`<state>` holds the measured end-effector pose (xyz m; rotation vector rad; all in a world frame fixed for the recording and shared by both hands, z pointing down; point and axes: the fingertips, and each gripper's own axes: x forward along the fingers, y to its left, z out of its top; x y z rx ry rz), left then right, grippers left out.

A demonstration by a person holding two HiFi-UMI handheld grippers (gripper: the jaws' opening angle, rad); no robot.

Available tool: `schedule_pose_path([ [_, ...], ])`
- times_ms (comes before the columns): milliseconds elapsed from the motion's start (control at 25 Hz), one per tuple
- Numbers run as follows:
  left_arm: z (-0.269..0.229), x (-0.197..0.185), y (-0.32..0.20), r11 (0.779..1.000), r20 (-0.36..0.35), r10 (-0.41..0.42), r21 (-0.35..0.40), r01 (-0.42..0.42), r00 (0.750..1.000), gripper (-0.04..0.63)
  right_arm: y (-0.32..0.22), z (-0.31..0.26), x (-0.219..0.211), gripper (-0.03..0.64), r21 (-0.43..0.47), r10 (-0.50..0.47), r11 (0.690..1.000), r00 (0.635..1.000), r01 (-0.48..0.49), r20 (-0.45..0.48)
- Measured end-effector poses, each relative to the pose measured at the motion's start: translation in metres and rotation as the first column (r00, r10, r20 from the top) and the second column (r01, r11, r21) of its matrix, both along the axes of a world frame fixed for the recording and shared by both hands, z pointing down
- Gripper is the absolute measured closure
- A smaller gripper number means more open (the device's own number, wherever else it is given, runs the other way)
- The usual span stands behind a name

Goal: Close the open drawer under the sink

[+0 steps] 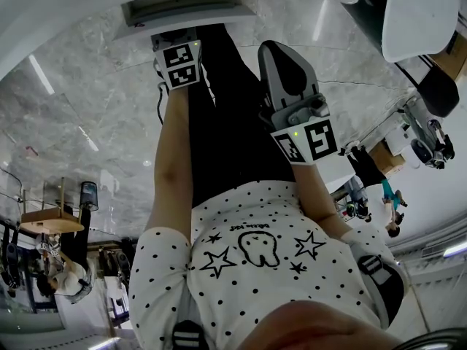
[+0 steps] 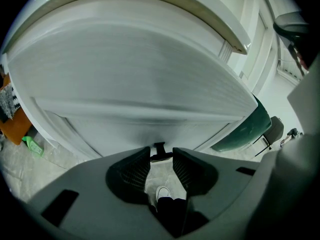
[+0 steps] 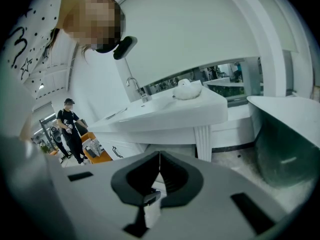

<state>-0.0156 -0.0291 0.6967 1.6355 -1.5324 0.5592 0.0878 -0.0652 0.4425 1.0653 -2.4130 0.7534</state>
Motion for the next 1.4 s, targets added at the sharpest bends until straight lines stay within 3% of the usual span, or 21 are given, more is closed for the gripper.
schedule_pose_path([
  [1400,-0.007,-0.018,-0.056,0.997,0.023,-0.030,0.068,0.028,0.999,0.454,-0.008,0.006,0.008,0.603,-0.021,0.015,1.000,1.000,-0.015,-0.001],
])
